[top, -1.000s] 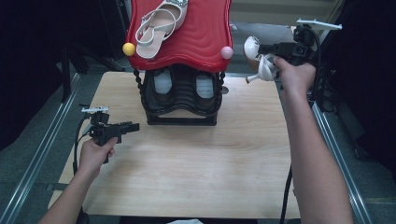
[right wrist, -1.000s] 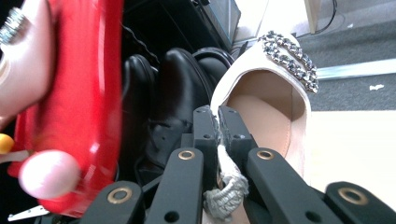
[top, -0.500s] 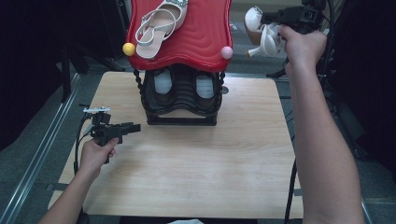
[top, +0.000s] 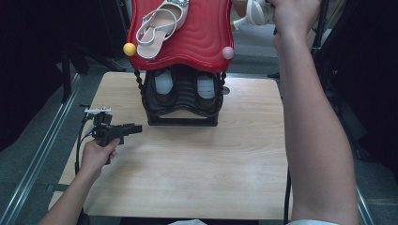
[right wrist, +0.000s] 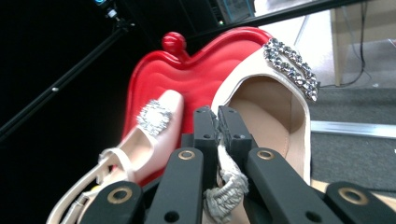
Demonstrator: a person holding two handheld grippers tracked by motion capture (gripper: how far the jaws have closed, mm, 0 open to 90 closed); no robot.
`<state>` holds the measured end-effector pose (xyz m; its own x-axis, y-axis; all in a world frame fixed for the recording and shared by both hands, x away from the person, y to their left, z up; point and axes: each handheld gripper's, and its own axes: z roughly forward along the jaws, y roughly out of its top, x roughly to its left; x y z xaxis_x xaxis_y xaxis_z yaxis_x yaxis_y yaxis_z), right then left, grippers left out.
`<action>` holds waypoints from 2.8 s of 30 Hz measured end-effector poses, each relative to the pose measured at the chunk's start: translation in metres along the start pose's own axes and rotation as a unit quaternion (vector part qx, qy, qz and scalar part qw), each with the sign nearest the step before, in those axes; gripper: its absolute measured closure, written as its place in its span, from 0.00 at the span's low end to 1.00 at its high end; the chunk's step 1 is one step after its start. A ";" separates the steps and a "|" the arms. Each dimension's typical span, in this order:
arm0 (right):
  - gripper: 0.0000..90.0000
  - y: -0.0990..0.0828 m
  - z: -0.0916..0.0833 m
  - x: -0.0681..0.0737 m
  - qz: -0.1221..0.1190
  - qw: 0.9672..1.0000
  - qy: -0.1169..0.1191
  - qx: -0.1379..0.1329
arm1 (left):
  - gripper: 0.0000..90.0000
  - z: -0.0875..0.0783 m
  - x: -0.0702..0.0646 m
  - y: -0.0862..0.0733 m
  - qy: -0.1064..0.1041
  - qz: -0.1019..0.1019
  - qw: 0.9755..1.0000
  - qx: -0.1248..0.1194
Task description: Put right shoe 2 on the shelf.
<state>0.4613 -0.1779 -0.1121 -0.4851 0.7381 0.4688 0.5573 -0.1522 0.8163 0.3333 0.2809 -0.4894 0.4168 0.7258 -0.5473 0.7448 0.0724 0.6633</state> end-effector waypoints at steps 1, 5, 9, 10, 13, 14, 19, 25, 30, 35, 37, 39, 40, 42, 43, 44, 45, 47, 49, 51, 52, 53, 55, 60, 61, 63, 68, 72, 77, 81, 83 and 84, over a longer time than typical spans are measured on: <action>0.98 0.002 0.003 0.005 -0.004 1.000 0.001 0.000 | 0.49 0.000 0.000 0.000 -0.001 0.001 1.000 0.000; 0.98 0.003 0.017 0.018 -0.017 1.000 0.008 0.001 | 0.48 -0.001 0.000 0.000 -0.004 -0.002 1.000 -0.003; 0.98 -0.004 0.035 0.020 -0.022 1.000 0.018 0.010 | 0.48 0.000 0.001 0.000 -0.005 -0.002 1.000 0.001; 0.98 -0.007 0.040 0.021 -0.020 0.999 0.024 0.012 | 0.48 0.000 0.001 0.000 -0.005 0.000 1.000 0.003; 0.98 -0.016 0.047 0.026 -0.040 0.999 0.022 0.014 | 0.48 0.000 0.001 0.000 -0.006 -0.002 1.000 0.000; 0.98 -0.018 0.049 0.027 -0.046 0.999 0.019 0.015 | 0.48 0.000 0.001 0.000 -0.006 -0.003 1.000 0.000; 0.98 -0.031 0.059 0.029 -0.061 0.998 0.013 0.030 | 0.48 0.000 0.000 0.000 -0.005 -0.001 1.000 -0.001; 0.98 -0.044 0.068 0.026 -0.061 0.997 0.016 0.040 | 0.48 0.001 0.000 0.000 -0.005 -0.001 1.000 0.001; 0.98 -0.051 0.076 0.024 -0.062 0.997 0.016 0.046 | 0.47 0.000 0.001 0.000 -0.005 -0.003 1.000 0.000; 0.98 -0.057 0.081 0.024 -0.067 0.996 0.014 0.050 | 0.47 0.000 0.001 0.000 -0.005 -0.002 1.000 0.000; 0.98 -0.058 0.081 0.024 -0.068 0.996 0.013 0.048 | 0.47 0.000 0.001 0.000 -0.005 -0.002 1.000 0.001; 0.98 -0.059 0.081 0.024 -0.066 0.997 0.014 0.047 | 0.47 0.000 0.000 0.000 -0.005 -0.002 1.000 0.001; 0.98 -0.059 0.081 0.024 -0.066 0.997 0.014 0.047 | 0.47 0.000 0.000 0.000 -0.005 -0.002 1.000 0.001; 0.97 -0.060 0.081 0.026 -0.063 0.997 0.013 0.048 | 0.47 0.000 0.000 0.000 -0.005 -0.002 1.000 0.000; 0.97 -0.060 0.082 0.027 -0.064 0.997 0.014 0.050 | 0.47 0.000 0.000 0.000 -0.005 -0.002 1.000 0.000; 0.97 -0.061 0.082 0.027 -0.066 0.996 0.014 0.052 | 0.47 0.000 0.000 0.000 -0.005 -0.003 1.000 0.000; 0.97 -0.062 0.082 0.029 -0.067 0.996 0.013 0.054 | 0.47 0.000 0.000 0.000 -0.005 -0.003 1.000 0.000; 0.97 -0.063 0.083 0.031 -0.073 0.996 0.012 0.057 | 0.47 0.000 0.001 0.000 -0.004 -0.002 1.000 0.000; 0.97 -0.065 0.084 0.033 -0.078 0.995 0.013 0.062 | 0.47 0.001 0.001 0.000 -0.004 -0.003 1.000 0.000; 0.97 -0.066 0.084 0.033 -0.078 0.995 0.016 0.063 | 0.47 0.000 0.001 0.000 -0.005 -0.003 1.000 0.000; 0.97 -0.066 0.084 0.033 -0.078 0.995 0.016 0.062 | 0.47 0.000 0.001 0.000 -0.005 -0.004 1.000 0.000; 0.97 -0.067 0.084 0.033 -0.077 0.995 0.019 0.063 | 0.47 0.000 0.001 0.000 -0.005 -0.004 1.000 0.000; 0.97 -0.068 0.084 0.033 -0.075 0.995 0.021 0.066 | 0.47 0.000 0.001 0.000 -0.005 -0.004 1.000 0.000; 0.95 -0.073 0.085 0.037 -0.080 0.994 0.029 0.071 | 0.47 0.001 0.001 0.000 -0.005 -0.004 1.000 0.001; 0.95 -0.073 0.085 0.037 -0.082 0.994 0.029 0.070 | 0.47 0.001 0.000 0.000 -0.004 -0.004 1.000 0.001; 0.95 -0.073 0.085 0.036 -0.080 0.994 0.028 0.067 | 0.46 0.001 0.000 0.000 -0.005 -0.003 1.000 0.002; 0.91 -0.071 0.084 0.035 -0.071 0.995 0.041 0.059 | 0.46 0.001 0.001 0.000 -0.004 -0.004 1.000 0.001; 0.91 -0.068 0.082 0.036 -0.071 0.995 0.041 0.051 | 0.46 0.000 0.001 0.000 -0.005 -0.003 1.000 0.001; 0.90 -0.066 0.081 0.038 -0.074 0.995 0.038 0.048 | 0.46 0.000 0.001 0.000 -0.005 -0.005 1.000 0.001; 0.83 -0.064 0.080 0.034 -0.073 0.995 0.038 0.050 | 0.46 0.000 0.001 0.000 -0.005 -0.006 1.000 0.001; 0.79 -0.063 0.077 0.031 -0.072 0.996 0.039 0.045 | 0.46 0.001 0.002 0.000 -0.005 -0.005 1.000 0.003; 0.76 -0.062 0.075 0.029 -0.072 0.996 0.039 0.043 | 0.46 0.001 0.002 0.000 -0.004 -0.005 1.000 0.004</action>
<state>0.4635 -0.0979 -0.1741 -0.6131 0.6946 0.3763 0.5319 0.0107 0.8468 0.3346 0.2818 -0.4905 0.4130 0.7193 -0.5586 0.7532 0.0751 0.6535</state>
